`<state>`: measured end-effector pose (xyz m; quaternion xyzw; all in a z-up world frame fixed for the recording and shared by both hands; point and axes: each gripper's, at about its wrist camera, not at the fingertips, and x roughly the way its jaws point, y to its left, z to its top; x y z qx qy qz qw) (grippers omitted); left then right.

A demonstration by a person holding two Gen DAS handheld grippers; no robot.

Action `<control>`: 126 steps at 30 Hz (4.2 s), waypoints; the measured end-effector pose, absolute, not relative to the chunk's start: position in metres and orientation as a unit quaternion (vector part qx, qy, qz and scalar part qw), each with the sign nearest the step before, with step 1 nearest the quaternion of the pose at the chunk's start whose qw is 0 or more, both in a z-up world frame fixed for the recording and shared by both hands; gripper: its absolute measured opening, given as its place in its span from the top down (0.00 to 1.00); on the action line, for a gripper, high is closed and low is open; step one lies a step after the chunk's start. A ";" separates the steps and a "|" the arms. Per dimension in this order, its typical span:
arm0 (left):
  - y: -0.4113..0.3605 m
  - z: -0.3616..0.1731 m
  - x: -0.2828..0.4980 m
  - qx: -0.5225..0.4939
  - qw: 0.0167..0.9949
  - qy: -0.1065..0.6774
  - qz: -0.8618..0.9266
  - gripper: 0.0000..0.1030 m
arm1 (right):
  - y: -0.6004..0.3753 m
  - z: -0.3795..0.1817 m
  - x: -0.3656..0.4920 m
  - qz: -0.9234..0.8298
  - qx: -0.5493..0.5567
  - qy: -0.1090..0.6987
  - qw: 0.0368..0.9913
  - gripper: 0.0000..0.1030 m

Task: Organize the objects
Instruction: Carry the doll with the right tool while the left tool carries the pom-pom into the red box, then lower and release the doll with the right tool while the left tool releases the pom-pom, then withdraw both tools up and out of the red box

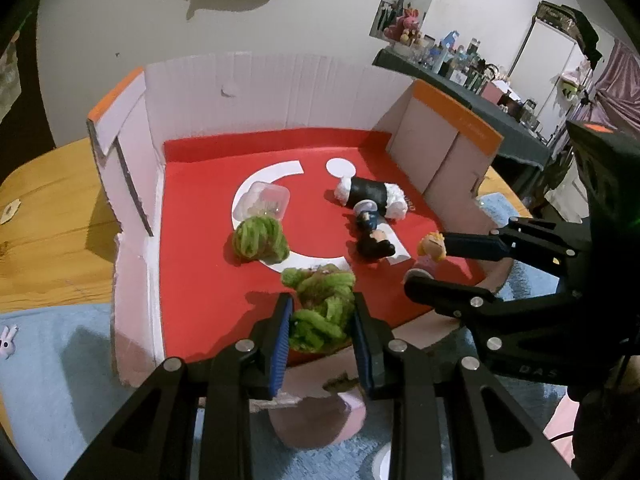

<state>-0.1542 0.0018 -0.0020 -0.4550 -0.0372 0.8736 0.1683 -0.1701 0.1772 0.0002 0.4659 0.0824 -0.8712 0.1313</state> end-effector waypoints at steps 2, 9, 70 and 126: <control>0.003 -0.005 -0.158 -0.461 0.167 -0.036 0.871 0.71 | 0.176 0.000 -0.172 -0.871 0.467 0.087 0.128 0.56; 0.003 -0.013 -0.169 -0.476 0.164 -0.034 0.864 0.71 | 0.179 -0.009 -0.186 -0.858 0.491 0.079 0.125 0.56; 0.006 -0.022 -0.198 -0.464 0.117 -0.016 0.878 0.69 | 0.184 -0.016 -0.212 -0.863 0.489 0.066 0.108 0.55; -0.011 0.014 -0.143 -0.408 0.085 -0.026 0.909 0.28 | 0.175 0.011 -0.157 -0.895 0.426 0.077 0.109 0.21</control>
